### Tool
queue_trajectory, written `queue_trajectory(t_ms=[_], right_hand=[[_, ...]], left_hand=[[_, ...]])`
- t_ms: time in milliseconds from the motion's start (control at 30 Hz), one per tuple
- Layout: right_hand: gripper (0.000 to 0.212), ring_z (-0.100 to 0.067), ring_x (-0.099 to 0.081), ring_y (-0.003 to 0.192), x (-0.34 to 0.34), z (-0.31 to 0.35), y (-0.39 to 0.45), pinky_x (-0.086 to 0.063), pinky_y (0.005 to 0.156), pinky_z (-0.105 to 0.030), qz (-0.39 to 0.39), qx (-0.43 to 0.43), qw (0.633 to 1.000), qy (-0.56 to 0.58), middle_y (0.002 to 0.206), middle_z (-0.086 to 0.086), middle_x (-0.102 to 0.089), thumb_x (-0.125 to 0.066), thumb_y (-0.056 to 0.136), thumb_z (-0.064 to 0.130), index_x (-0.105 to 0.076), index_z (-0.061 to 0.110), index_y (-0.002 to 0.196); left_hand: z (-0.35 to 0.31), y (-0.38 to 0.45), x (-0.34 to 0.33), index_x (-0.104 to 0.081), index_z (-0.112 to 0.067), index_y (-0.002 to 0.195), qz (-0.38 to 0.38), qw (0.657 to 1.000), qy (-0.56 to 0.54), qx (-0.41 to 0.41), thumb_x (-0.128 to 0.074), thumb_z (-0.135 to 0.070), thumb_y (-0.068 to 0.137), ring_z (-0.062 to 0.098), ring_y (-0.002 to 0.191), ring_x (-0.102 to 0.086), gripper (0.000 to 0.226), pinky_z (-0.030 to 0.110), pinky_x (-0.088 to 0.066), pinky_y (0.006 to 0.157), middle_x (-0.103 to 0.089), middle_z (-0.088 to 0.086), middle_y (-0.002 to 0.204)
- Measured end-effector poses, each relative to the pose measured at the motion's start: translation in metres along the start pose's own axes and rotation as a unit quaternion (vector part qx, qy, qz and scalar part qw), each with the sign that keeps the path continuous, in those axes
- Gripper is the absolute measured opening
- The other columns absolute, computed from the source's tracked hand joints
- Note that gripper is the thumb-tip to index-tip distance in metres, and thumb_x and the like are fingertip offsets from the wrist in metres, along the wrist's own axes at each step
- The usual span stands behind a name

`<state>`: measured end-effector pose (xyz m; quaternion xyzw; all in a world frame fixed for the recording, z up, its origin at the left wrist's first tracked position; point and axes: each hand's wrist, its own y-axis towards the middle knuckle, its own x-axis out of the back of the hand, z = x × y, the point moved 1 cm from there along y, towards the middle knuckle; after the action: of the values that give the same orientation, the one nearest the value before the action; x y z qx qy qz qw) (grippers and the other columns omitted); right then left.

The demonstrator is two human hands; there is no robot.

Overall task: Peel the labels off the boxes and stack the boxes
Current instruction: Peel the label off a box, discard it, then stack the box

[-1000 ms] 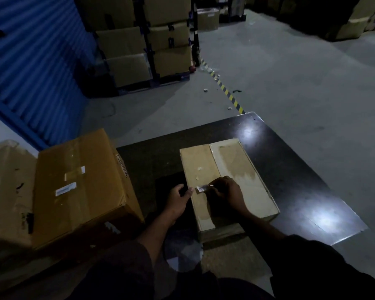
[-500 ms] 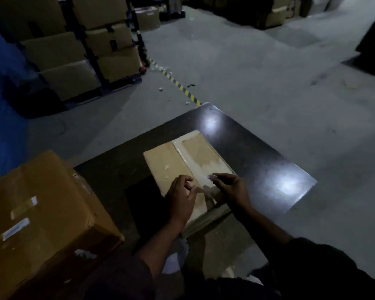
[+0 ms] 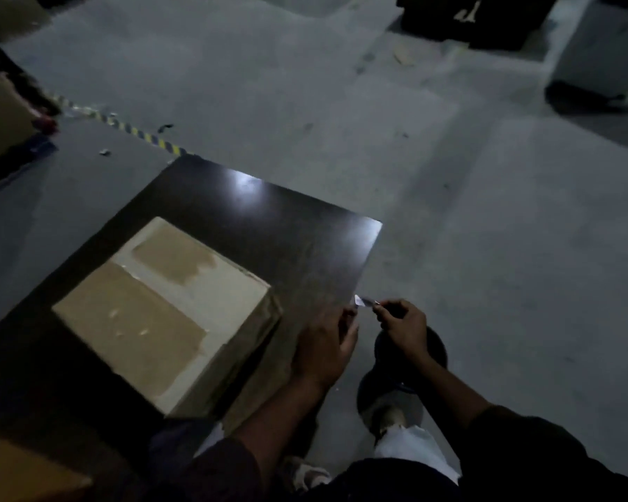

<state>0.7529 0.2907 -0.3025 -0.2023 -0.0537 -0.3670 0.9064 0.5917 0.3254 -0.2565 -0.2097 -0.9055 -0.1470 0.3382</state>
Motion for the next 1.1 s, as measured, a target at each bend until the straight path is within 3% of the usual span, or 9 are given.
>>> queue_trajectory(t_ms=[100, 267, 500, 700, 800, 1100], right_hand=[[0.012, -0.019, -0.065, 0.071, 0.040, -0.036, 0.020, -0.050, 0.072, -0.030, -0.062, -0.073, 0.995, 0.006, 0.079, -0.010, -0.073, -0.078, 0.078, 0.014, -0.073, 0.005, 0.083], [0.011, -0.023, -0.068, 0.075, 0.098, -0.113, 0.068, -0.055, 0.075, -0.035, -0.141, -0.163, 0.975, -0.056, 0.078, -0.010, -0.073, -0.077, 0.078, 0.019, -0.076, 0.009, 0.080], [0.018, -0.021, -0.064, 0.073, 0.115, -0.227, 0.154, -0.048, 0.070, -0.025, -0.180, -0.228, 0.951, -0.106, 0.080, -0.007, -0.072, -0.081, 0.073, 0.020, -0.074, 0.013, 0.088], [0.006, -0.029, -0.067, 0.079, 0.103, -0.310, 0.219, -0.042, 0.068, -0.024, -0.165, -0.256, 0.943, -0.131, 0.086, -0.011, -0.074, -0.077, 0.077, 0.018, -0.074, 0.013, 0.080], [0.007, -0.028, -0.067, 0.084, 0.092, -0.350, 0.243, -0.046, 0.073, -0.027, -0.139, -0.261, 0.943, -0.151, 0.088, -0.009, -0.074, -0.077, 0.078, 0.021, -0.075, 0.014, 0.081], [0.013, -0.028, -0.068, 0.089, 0.070, -0.417, 0.263, -0.039, 0.072, -0.022, -0.083, -0.259, 0.942, -0.195, 0.093, -0.009, -0.075, -0.071, 0.083, 0.021, -0.077, 0.012, 0.091]], left_hand=[[-0.012, 0.010, -0.048, -0.064, -0.026, 0.100, 0.061, 0.997, -0.013, 0.040, -0.063, -0.028, 0.086, 0.006, 0.074, -0.057, 0.014, 0.024, -0.046, 0.068, -0.065, -0.008, 0.086], [-0.007, 0.026, -0.150, -0.065, -0.021, 0.092, 0.107, 0.971, -0.046, 0.208, -0.065, -0.024, 0.084, 0.019, 0.077, -0.067, 0.009, 0.034, -0.055, 0.071, -0.070, 0.000, 0.081], [0.037, 0.053, -0.303, -0.064, -0.023, 0.098, 0.192, 0.946, -0.033, 0.259, -0.065, -0.026, 0.087, 0.011, 0.073, -0.060, 0.011, 0.026, -0.049, 0.069, -0.057, -0.012, 0.071], [0.096, 0.074, -0.389, -0.065, -0.020, 0.100, 0.175, 0.931, -0.038, 0.318, -0.064, -0.024, 0.088, 0.017, 0.081, -0.064, 0.012, 0.028, -0.052, 0.074, -0.062, -0.007, 0.076], [0.123, 0.085, -0.419, -0.065, -0.021, 0.100, 0.180, 0.931, -0.031, 0.316, -0.064, -0.025, 0.088, 0.020, 0.085, -0.065, 0.012, 0.035, -0.055, 0.079, -0.062, -0.006, 0.078], [0.173, 0.088, -0.464, -0.064, -0.022, 0.094, 0.182, 0.938, -0.015, 0.295, -0.064, -0.023, 0.087, 0.018, 0.079, -0.064, 0.007, 0.032, -0.053, 0.075, -0.058, -0.012, 0.070]])
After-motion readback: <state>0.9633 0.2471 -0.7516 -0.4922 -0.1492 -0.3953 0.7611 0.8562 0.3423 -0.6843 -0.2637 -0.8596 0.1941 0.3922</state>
